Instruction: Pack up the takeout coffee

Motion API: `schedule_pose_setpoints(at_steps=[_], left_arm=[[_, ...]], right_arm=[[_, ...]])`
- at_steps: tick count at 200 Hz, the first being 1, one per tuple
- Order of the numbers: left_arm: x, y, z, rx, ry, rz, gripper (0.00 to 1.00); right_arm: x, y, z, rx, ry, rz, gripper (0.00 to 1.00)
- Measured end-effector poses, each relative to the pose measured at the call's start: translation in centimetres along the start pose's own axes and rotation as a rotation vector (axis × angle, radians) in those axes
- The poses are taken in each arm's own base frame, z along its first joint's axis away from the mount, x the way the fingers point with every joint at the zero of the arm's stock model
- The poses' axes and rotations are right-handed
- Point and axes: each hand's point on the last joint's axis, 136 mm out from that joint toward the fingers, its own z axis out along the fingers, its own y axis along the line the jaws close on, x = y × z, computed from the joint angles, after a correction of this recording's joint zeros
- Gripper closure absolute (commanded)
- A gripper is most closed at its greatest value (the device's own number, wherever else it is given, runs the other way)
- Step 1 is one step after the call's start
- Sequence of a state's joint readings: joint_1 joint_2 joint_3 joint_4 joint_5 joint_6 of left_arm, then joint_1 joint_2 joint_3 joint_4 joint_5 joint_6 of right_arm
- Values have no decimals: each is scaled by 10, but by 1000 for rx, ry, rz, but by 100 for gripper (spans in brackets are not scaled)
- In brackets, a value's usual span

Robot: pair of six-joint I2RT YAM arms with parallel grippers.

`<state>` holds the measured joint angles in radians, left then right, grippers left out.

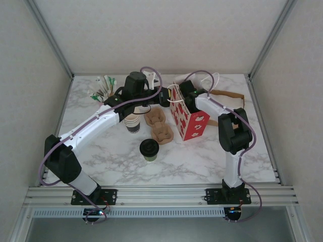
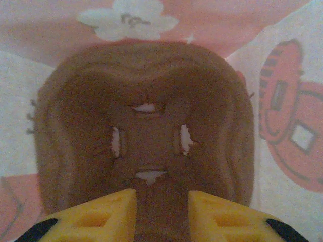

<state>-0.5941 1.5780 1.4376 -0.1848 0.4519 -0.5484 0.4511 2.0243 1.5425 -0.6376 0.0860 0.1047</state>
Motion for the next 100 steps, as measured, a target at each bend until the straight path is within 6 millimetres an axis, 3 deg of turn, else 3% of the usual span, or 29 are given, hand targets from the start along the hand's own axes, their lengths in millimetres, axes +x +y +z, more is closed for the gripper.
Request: schedule_pose_setpoints(at_steps=[17, 48, 100], left_arm=[[0, 0, 0, 0, 0, 0, 100], [0, 0, 0, 0, 0, 0, 100], [0, 0, 0, 0, 0, 3, 100]], right_arm=[[5, 0, 10, 6, 23, 2, 67], [4, -1, 11, 7, 20, 3, 67], [4, -5, -5, 25, 12, 11, 65]])
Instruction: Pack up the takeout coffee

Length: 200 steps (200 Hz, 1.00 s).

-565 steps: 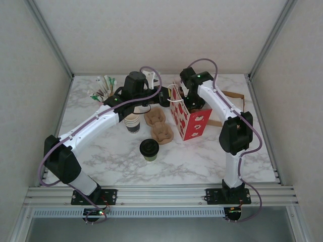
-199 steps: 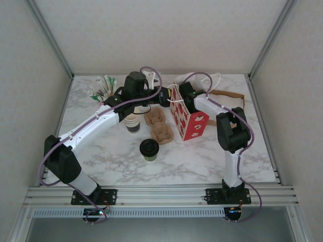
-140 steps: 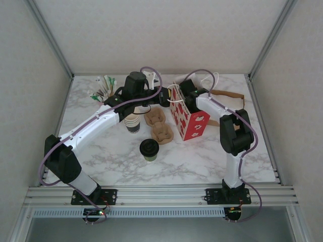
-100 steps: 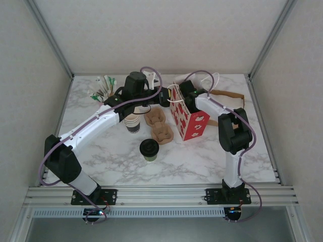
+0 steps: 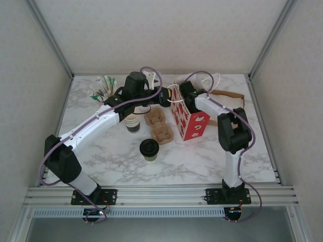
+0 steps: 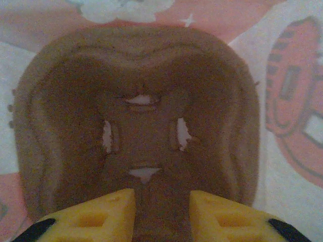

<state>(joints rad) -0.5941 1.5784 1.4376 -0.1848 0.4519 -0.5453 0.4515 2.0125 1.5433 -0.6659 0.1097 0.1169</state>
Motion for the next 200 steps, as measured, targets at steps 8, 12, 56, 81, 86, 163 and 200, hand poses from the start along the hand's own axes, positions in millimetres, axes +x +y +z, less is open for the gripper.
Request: schedule_pose_setpoints(at_steps=[8, 12, 56, 81, 86, 163, 200], left_arm=[[0, 0, 0, 0, 0, 0, 100], [0, 0, 0, 0, 0, 0, 100], [0, 0, 0, -1, 0, 1, 100], [0, 0, 0, -1, 0, 0, 100], [0, 1, 0, -1, 1, 0, 100], [2, 4, 3, -10, 7, -3, 100], [3, 5, 3, -14, 11, -5, 98]], right_arm=[[-1, -1, -3, 2, -5, 0, 65], [-2, 0, -3, 2, -7, 1, 65], [-1, 1, 2, -3, 4, 8, 65], [4, 1, 9, -2, 25, 12, 65], [4, 1, 9, -2, 26, 13, 65], [-11, 0, -44, -15, -56, 31, 61], [-26, 3, -91, -37, -168, 36, 59]])
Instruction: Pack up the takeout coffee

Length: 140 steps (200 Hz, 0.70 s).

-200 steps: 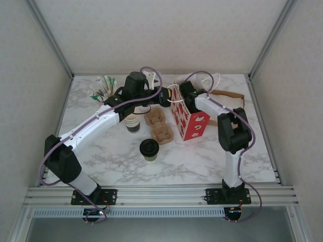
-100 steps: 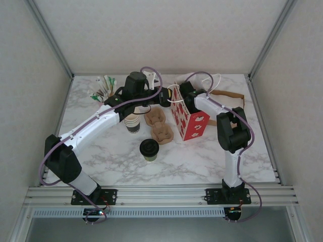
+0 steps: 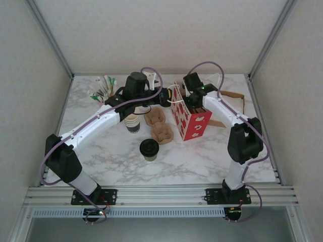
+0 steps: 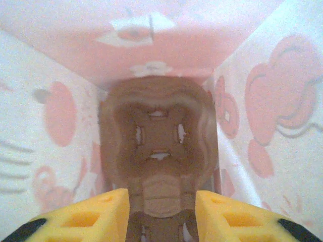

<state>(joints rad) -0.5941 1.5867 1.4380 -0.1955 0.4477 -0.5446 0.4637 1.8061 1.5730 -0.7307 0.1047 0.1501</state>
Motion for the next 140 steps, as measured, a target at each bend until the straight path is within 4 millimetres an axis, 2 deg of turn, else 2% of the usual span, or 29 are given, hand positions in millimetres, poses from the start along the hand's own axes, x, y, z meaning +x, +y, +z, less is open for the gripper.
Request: schedule_pose_setpoints(at_steps=[18, 93, 140], left_arm=[[0, 0, 0, -1, 1, 0, 94], [-1, 1, -1, -11, 0, 16, 60], [-6, -1, -5, -15, -13, 27, 36]], right_arm=[[-5, 2, -17, -9, -32, 1, 58], [-19, 5, -95, -60, -179, 35, 52], [-21, 8, -127, -98, -242, 54, 49]])
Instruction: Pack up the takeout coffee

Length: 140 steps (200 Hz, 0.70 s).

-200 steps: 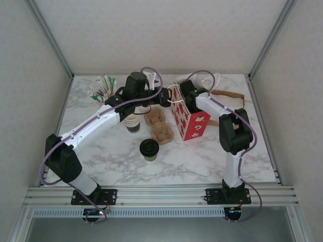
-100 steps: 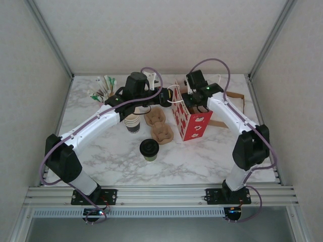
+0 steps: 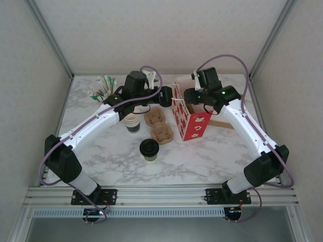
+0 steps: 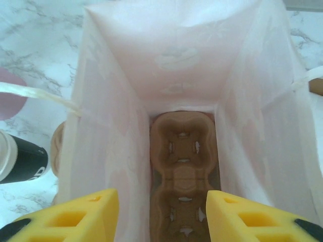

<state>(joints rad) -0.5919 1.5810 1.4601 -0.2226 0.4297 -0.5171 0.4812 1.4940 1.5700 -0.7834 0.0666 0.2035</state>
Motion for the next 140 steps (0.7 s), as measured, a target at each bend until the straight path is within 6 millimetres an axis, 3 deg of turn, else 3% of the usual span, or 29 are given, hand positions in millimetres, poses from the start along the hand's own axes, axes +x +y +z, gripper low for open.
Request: schedule_pose_setpoints(at_steps=[38, 102, 140], left_arm=[[-5, -5, -8, 4, -17, 7, 22], [-16, -17, -31, 9, -67, 39, 1], [-24, -23, -45, 8, -102, 49, 0]], right_arm=[[0, 4, -17, -29, -16, 14, 48], [21, 12, -24, -67, 68, 30, 46], [29, 17, -35, -79, 108, 26, 44]])
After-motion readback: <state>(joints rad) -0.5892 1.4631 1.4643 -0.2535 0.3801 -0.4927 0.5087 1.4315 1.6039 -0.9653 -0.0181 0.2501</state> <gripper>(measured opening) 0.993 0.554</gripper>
